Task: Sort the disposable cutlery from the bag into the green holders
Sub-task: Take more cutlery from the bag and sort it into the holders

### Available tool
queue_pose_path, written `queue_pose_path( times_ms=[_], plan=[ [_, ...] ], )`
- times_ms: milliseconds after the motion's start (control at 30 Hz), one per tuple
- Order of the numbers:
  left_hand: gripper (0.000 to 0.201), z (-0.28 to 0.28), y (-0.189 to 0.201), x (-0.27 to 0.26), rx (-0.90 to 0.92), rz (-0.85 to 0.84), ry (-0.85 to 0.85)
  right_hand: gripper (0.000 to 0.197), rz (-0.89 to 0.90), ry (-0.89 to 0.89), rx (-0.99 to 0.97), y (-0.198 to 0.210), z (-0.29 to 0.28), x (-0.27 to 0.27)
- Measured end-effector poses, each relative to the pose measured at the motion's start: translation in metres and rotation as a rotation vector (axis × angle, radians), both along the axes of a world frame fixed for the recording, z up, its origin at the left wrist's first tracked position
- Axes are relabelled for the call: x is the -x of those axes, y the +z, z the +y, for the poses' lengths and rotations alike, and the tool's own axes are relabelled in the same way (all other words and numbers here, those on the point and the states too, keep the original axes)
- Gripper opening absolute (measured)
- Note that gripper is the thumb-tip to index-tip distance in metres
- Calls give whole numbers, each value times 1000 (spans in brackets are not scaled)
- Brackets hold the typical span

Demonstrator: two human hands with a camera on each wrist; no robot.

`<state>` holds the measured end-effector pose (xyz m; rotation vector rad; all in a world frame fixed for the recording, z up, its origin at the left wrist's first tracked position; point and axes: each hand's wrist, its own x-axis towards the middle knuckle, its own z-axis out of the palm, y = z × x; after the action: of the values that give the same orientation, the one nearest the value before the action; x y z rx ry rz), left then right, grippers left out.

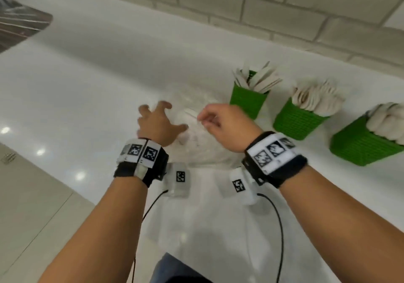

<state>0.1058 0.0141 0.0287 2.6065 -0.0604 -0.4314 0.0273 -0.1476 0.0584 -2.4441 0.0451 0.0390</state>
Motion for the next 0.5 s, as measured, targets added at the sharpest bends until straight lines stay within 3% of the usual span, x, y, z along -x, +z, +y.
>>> queue_pose_path(
  times_ms=[133, 267, 367, 433, 500],
  plan=[
    [89, 17, -24, -5, 55, 85, -152, 39, 447, 42, 525, -20, 14, -31],
    [91, 28, -26, -12, 172, 73, -223, 75, 578, 49, 642, -31, 18, -35],
    [90, 24, -28, -15, 299, 45, -273, 55, 544, 30, 615, -39, 23, -40],
    [88, 21, -29, -18, 371, 32, -255, 34, 503, -3, 518, -42, 23, -41],
    [86, 20, -31, -21, 414, 3, -240, 27, 473, -34, 398, -46, 17, -40]
  ],
)
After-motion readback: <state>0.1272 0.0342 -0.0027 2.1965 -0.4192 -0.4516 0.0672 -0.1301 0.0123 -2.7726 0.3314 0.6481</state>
